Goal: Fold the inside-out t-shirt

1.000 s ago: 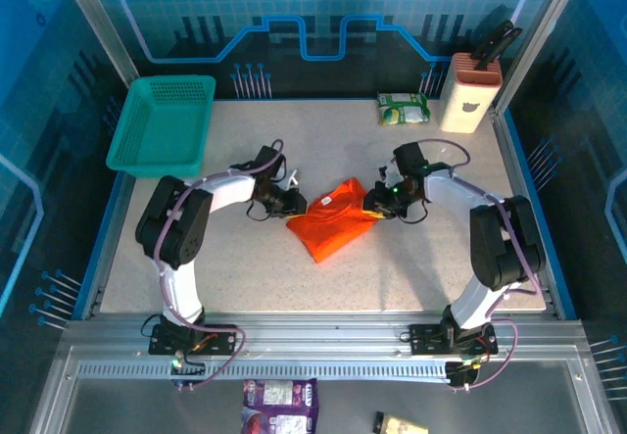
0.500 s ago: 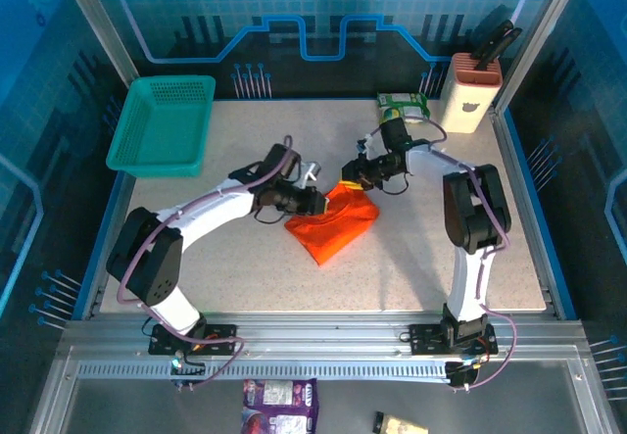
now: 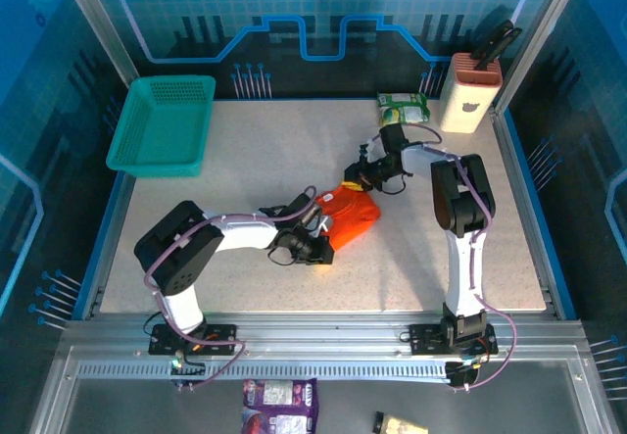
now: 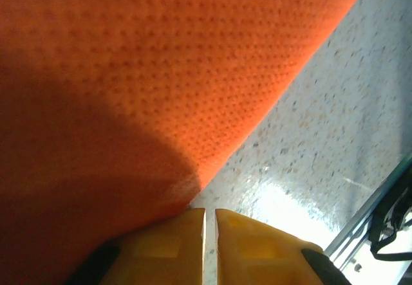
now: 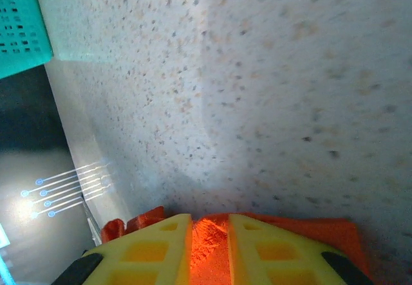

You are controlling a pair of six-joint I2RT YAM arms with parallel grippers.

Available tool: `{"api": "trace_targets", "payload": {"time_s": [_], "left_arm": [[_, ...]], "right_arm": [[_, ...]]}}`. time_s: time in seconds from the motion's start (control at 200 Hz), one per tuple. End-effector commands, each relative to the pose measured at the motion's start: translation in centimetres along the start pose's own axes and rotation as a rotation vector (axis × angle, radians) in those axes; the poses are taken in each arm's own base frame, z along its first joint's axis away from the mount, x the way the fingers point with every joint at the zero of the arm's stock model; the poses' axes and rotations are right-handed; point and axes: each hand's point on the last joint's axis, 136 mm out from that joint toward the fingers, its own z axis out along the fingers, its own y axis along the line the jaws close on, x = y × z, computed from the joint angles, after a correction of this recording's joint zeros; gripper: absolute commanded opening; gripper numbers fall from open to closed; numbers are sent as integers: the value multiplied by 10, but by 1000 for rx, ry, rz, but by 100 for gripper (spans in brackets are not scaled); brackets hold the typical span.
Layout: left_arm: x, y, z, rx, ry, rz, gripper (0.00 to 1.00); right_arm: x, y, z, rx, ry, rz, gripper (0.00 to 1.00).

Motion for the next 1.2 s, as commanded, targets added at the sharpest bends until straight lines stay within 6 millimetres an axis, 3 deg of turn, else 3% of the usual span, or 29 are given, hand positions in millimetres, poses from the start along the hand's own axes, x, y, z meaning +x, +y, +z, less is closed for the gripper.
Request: {"api": "trace_targets", "payload": {"time_s": [0.0, 0.085, 0.2, 0.295, 0.395, 0.51, 0.565, 0.7, 0.846, 0.921, 1.006, 1.061, 1.111, 1.196], "left_arm": [[-3, 13, -8, 21, -30, -58, 13], [-7, 18, -19, 24, -42, -62, 13], [-13, 22, -39, 10, -61, -50, 14], [-24, 31, -60, -1, -101, -57, 14], [-38, 38, -82, -6, -160, -64, 15], [-55, 29, -98, -6, -198, -39, 15], [-65, 17, -101, 28, -209, -24, 15], [-86, -12, -90, 77, -200, 25, 15], [-106, -18, -68, 27, -186, 54, 12], [-114, 5, -56, -73, -193, 46, 10], [-117, 35, -43, -177, -157, 38, 8], [-117, 49, -35, -212, -132, 31, 7], [-118, 59, -31, -234, -120, 39, 7], [-122, 71, -28, -257, -104, 48, 7]], "right_arm": [[5, -43, -12, 138, -28, 78, 23], [8, -43, -24, 154, -48, 81, 23], [14, -25, -46, 149, -76, 57, 23], [22, -10, -67, 164, -90, 14, 25], [32, -8, -87, 197, -94, -16, 28], [48, -13, -98, 232, -51, -45, 33], [58, -6, -97, 190, -20, -73, 34], [89, 21, -78, -46, 100, -84, 34], [112, 13, -59, -122, 163, -58, 36], [116, -5, -47, -114, 183, -22, 37], [119, -40, -39, 15, 180, 43, 37], [122, -51, -38, 63, 159, 71, 36], [126, -46, -38, 43, 152, 74, 34], [137, -20, -41, -23, 166, 31, 34]]}}
